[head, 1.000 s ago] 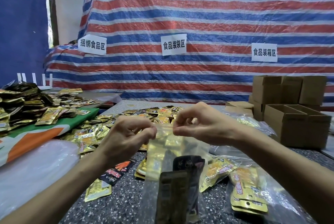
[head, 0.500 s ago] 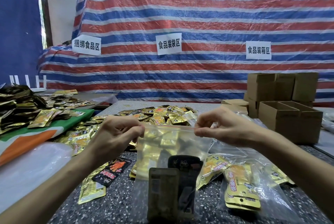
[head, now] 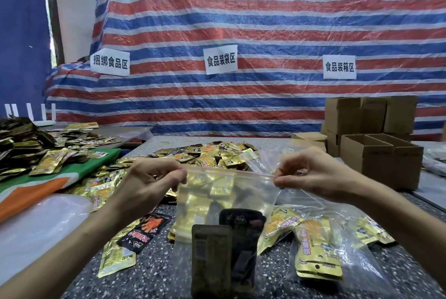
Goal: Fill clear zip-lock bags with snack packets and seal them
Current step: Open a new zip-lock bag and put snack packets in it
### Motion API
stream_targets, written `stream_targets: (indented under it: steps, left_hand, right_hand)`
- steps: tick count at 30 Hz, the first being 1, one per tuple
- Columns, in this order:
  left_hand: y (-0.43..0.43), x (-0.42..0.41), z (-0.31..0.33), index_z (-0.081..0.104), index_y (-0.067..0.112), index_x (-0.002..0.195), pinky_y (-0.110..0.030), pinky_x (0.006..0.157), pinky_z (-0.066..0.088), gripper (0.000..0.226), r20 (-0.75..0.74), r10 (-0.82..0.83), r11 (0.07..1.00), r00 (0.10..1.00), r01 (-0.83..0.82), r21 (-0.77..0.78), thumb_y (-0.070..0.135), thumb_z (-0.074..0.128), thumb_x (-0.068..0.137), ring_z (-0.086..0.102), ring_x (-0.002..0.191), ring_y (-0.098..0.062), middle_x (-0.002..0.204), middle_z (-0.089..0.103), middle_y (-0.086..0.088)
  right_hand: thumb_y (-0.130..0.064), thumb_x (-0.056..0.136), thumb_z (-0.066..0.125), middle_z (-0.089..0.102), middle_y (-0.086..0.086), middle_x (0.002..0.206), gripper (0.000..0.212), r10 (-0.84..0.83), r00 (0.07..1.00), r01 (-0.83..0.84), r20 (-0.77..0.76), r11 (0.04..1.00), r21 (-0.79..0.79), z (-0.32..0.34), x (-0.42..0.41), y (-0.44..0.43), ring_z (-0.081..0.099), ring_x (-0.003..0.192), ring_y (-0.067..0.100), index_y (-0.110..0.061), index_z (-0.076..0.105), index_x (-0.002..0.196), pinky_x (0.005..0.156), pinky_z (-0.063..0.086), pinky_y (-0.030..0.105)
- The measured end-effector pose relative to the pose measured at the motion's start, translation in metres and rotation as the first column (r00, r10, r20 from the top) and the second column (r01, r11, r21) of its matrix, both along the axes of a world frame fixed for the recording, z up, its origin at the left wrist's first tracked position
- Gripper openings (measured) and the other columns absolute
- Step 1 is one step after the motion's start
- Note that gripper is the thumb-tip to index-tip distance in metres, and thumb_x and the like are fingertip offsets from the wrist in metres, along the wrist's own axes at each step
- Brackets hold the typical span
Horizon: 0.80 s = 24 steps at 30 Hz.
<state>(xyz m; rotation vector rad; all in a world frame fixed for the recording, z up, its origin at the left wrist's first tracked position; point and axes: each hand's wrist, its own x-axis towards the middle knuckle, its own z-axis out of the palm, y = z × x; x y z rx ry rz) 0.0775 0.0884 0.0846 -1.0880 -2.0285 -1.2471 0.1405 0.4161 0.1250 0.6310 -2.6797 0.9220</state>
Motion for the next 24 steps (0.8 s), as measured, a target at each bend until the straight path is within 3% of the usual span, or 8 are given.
stream_targets:
  steps: [3,5,7,9,11,13,19,24]
  left_hand:
    - [0.004,0.002,-0.003,0.072,0.022,0.076,-0.049,0.049,0.045,0.026,-0.016,0.015,1.000,1.000,-0.015,-0.015,0.043,0.060,0.086,0.057,0.057,-0.033,0.067,0.067,0.000]
    - [0.007,0.004,-0.010,0.071,0.025,0.077,-0.036,0.041,0.045,0.020,0.009,0.005,0.999,1.000,-0.005,0.041,0.032,0.065,0.094,0.058,0.051,-0.019,0.070,0.069,0.005]
    - [0.014,0.007,-0.017,0.072,0.026,0.080,-0.016,0.040,0.044,0.018,0.052,-0.022,0.992,0.998,0.015,0.126,0.022,0.061,0.093,0.062,0.052,-0.006,0.075,0.072,0.006]
    - [0.022,0.010,-0.023,0.073,0.029,0.086,-0.018,0.039,0.046,0.020,0.131,-0.076,0.971,0.989,0.043,0.235,0.020,0.057,0.092,0.067,0.054,-0.017,0.077,0.072,-0.003]
    - [0.032,0.012,-0.028,0.072,0.029,0.088,-0.029,0.035,0.048,0.019,0.214,-0.146,0.937,0.966,0.066,0.342,0.022,0.055,0.093,0.068,0.054,-0.030,0.078,0.070,-0.012]
    - [0.046,0.014,-0.030,0.071,0.024,0.088,-0.034,0.036,0.050,0.016,0.279,-0.205,0.904,0.938,0.072,0.422,0.026,0.055,0.091,0.069,0.057,-0.037,0.079,0.070,-0.017]
    - [0.094,0.017,-0.037,0.069,0.019,0.084,-0.038,0.045,0.057,0.017,0.287,-0.286,0.877,0.914,0.129,0.463,0.024,0.056,0.092,0.070,0.063,-0.031,0.079,0.071,-0.012]
    - [0.107,0.005,-0.049,0.070,0.023,0.089,-0.032,0.055,0.059,0.018,0.224,-0.323,0.846,0.920,0.175,0.504,0.024,0.053,0.095,0.073,0.074,-0.026,0.090,0.074,-0.008]
  right_hand:
    - [-0.020,0.080,0.080,0.075,-0.003,0.081,0.007,-0.016,1.000,0.013,-0.025,0.994,-0.112,-0.007,0.006,0.003,0.070,0.075,0.009,-0.013,0.077,0.080,0.073,0.055,0.022]
    - [-0.021,0.073,0.083,0.077,0.002,0.084,0.010,-0.034,0.998,0.017,-0.052,0.958,-0.286,-0.017,0.012,0.002,0.072,0.079,0.015,-0.013,0.077,0.075,0.075,0.057,0.023]
    - [-0.022,0.067,0.086,0.077,0.006,0.095,0.014,0.017,1.000,-0.025,-0.020,0.847,-0.532,-0.032,0.017,-0.001,0.073,0.091,0.020,-0.014,0.076,0.075,0.078,0.058,0.024]
    - [-0.029,0.061,0.094,0.075,0.007,0.110,0.042,0.113,0.989,-0.023,0.091,0.741,-0.671,-0.050,0.016,-0.006,0.071,0.102,0.028,-0.014,0.072,0.093,0.087,0.060,0.038]
    - [-0.030,0.054,0.096,0.072,0.000,0.119,0.078,0.186,0.950,0.021,0.252,0.764,-0.645,-0.072,0.014,-0.014,0.071,0.104,0.030,-0.018,0.057,0.120,0.090,0.058,0.046]
    - [-0.023,0.059,0.095,0.071,-0.004,0.121,0.087,0.214,0.912,0.008,0.349,0.843,-0.538,-0.090,0.012,-0.029,0.071,0.106,0.026,-0.025,0.047,0.131,0.088,0.059,0.043]
    - [-0.024,0.076,0.085,0.073,-0.016,0.111,0.057,0.121,0.960,-0.013,0.252,0.920,-0.391,-0.113,0.008,-0.056,0.067,0.106,0.001,-0.053,0.060,0.119,0.088,0.054,0.021]
    - [-0.029,0.076,0.085,0.075,-0.006,0.111,0.042,0.074,0.933,0.132,0.352,0.840,-0.526,-0.110,0.007,-0.039,0.073,0.099,0.020,-0.032,0.067,0.113,0.063,0.061,0.033]
